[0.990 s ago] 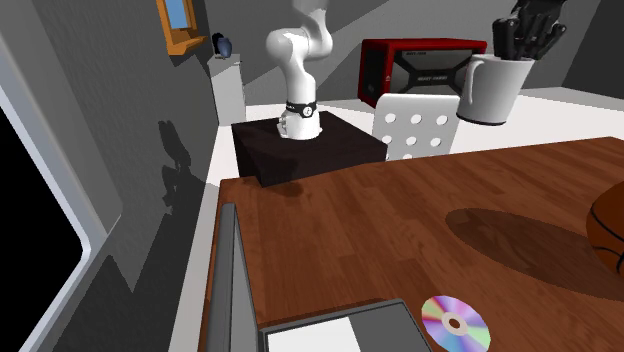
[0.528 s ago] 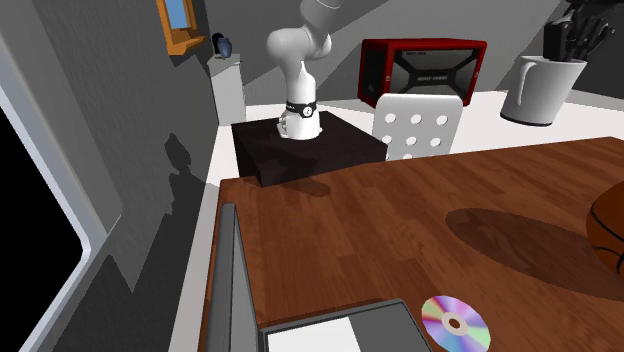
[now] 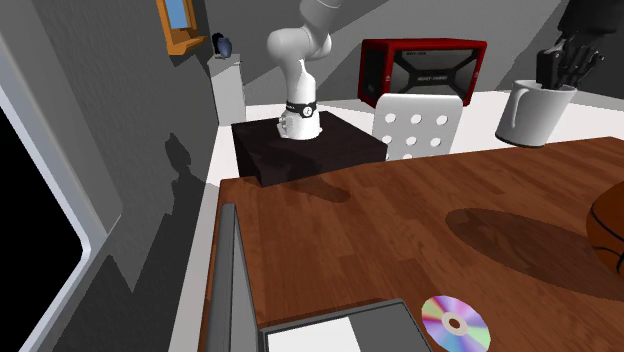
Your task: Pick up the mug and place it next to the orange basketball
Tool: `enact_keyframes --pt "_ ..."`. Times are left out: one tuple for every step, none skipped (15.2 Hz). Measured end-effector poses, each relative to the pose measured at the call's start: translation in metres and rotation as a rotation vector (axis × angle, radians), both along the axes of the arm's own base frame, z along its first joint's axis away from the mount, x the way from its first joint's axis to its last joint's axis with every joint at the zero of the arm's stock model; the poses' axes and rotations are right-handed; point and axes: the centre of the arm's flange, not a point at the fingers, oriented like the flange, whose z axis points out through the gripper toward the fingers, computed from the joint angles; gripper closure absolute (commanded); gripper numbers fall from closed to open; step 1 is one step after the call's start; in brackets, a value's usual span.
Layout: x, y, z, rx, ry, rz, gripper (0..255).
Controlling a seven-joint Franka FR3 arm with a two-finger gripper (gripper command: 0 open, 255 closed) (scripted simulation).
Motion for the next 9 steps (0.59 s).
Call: enact_keyframes --pt "0.000 0.000 -0.005 0.000 0.000 0.000 255" --pt "0.000 0.000 -0.011 0.000 0.000 0.000 255" --pt "0.000 0.000 -0.017 0.000 0.000 0.000 255" --pt "0.000 0.000 -0.022 0.000 0.000 0.000 255" --pt "0.000 0.000 -0.027 0.000 0.000 0.000 255" --pt "0.001 0.000 -0.033 0.000 0.000 0.000 255" --pt "0.001 0.000 -0.037 0.000 0.000 0.000 255" --pt "0.000 0.000 -0.042 0.000 0.000 0.000 255" --pt "0.001 0.000 -0.047 0.000 0.000 0.000 255"
